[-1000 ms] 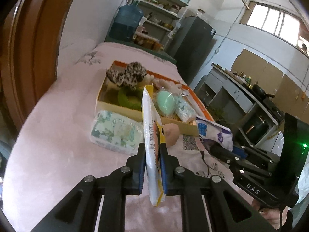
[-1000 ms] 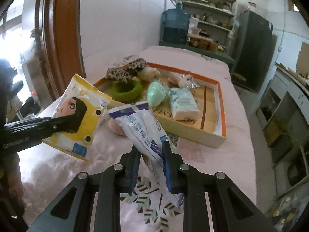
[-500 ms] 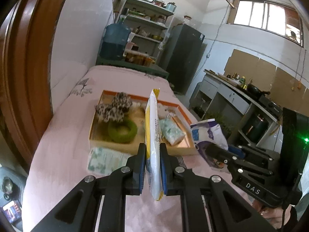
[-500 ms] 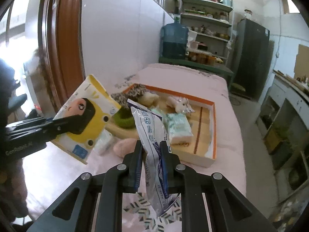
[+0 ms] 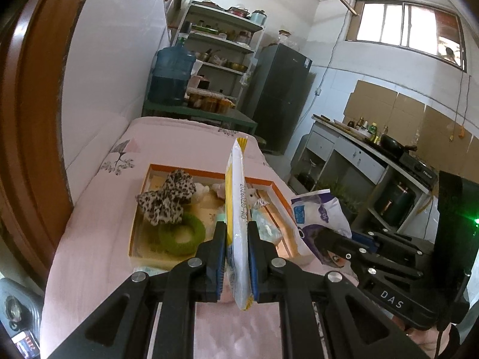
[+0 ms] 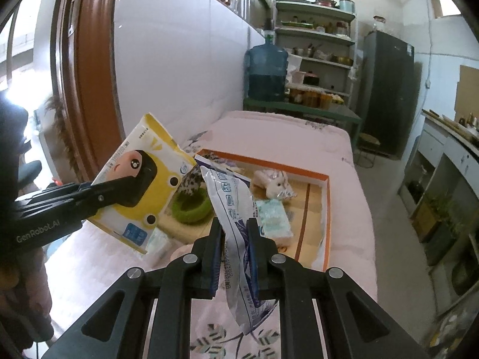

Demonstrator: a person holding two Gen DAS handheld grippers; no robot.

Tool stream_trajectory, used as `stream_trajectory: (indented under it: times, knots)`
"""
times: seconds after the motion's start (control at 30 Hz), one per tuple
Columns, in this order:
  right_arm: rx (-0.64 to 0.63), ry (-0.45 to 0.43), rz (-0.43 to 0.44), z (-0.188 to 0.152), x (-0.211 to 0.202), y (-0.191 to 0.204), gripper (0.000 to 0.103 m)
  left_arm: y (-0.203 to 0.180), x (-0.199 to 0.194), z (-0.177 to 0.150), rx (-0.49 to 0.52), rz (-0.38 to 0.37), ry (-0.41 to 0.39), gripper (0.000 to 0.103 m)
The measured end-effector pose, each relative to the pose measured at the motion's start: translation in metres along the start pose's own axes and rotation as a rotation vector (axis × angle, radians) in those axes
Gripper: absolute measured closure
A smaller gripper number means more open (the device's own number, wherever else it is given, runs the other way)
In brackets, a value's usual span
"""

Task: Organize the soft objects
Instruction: 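Lift the wipes pack and white-blue pack and carry both toward the box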

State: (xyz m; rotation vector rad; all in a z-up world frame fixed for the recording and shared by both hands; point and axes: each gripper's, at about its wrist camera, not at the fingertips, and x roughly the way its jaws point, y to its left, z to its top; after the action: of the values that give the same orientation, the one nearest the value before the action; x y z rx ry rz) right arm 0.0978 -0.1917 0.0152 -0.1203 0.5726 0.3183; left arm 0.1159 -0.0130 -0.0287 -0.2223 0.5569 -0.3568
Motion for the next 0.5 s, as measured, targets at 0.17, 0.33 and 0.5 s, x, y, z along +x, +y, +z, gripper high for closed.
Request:
stream_trajectory:
  times: [0.17, 0.33, 0.5]
  knots:
    - [0.006, -0.006, -0.008, 0.01, 0.008, -0.007, 0.087, -0.001, 0.009, 0.01, 0.012, 0.006, -0.007, 0.09]
    - [0.009, -0.006, -0.016, 0.018, 0.018, -0.013, 0.087, -0.005, 0.02, 0.021, 0.032, 0.034, -0.013, 0.09]
    - [0.013, -0.002, -0.017, 0.026, 0.03, -0.02, 0.087, -0.004, 0.034, 0.03, 0.045, 0.055, -0.007, 0.09]
